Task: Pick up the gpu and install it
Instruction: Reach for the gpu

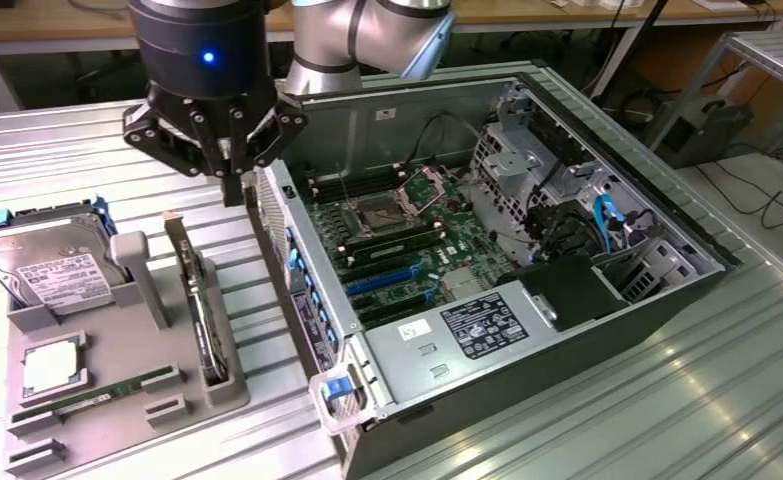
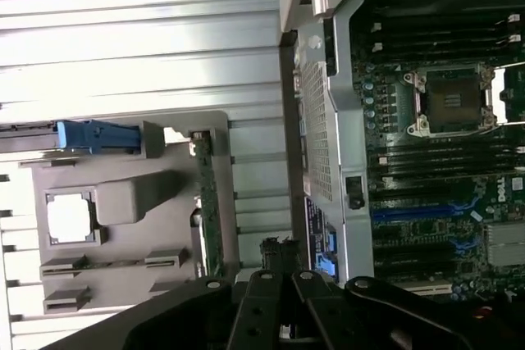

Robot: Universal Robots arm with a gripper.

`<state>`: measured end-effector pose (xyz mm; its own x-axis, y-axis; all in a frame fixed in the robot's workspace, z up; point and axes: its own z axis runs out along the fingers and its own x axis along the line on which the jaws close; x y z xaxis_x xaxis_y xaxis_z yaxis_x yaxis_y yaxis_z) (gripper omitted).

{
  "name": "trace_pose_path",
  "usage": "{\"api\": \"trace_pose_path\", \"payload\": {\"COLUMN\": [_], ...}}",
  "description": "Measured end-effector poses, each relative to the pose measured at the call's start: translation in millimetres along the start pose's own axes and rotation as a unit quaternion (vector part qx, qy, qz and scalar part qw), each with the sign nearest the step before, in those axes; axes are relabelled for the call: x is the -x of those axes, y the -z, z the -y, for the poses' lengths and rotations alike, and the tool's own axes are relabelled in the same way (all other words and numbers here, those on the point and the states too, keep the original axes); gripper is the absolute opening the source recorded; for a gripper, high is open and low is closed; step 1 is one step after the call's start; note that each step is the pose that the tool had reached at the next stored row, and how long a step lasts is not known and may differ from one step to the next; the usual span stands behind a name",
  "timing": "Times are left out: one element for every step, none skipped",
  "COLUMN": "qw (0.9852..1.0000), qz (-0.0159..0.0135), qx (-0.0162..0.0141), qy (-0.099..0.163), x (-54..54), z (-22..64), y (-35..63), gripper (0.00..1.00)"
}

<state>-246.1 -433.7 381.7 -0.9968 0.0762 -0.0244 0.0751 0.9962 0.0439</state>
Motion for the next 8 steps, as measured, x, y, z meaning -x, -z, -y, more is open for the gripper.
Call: {"api": "trace_pose_path", "payload": {"qw": [1.0000,1.0000,1.0000,1.0000,1.0000,1.0000,1.0000,1.0000], "qz": [0.0000,0.0001,0.0001,0.0000,0.0001,0.0001,0.0001,0.0001], "qx": [0.0000,0.0000,-0.0001,-0.0003,-0.0003,-0.0004,-0.0005,-0.0007], "qy": [0.000,0.000,0.000,0.000,0.000,0.000,0.000,0.000], "x": [-6.8,-10.3,-13.6,-20.1,-24.1,-27.2,-30.3,-34.2], "z": [2.4,3.6,4.7,7.1,8.6,9.8,10.8,12.1], "y": [-1.3,-2.0,-2.6,-3.9,-4.8,-5.5,-6.2,-7.2], "gripper": [0.11,0.11,0.11,0.11,0.11,0.11,0.11,0.11]}}
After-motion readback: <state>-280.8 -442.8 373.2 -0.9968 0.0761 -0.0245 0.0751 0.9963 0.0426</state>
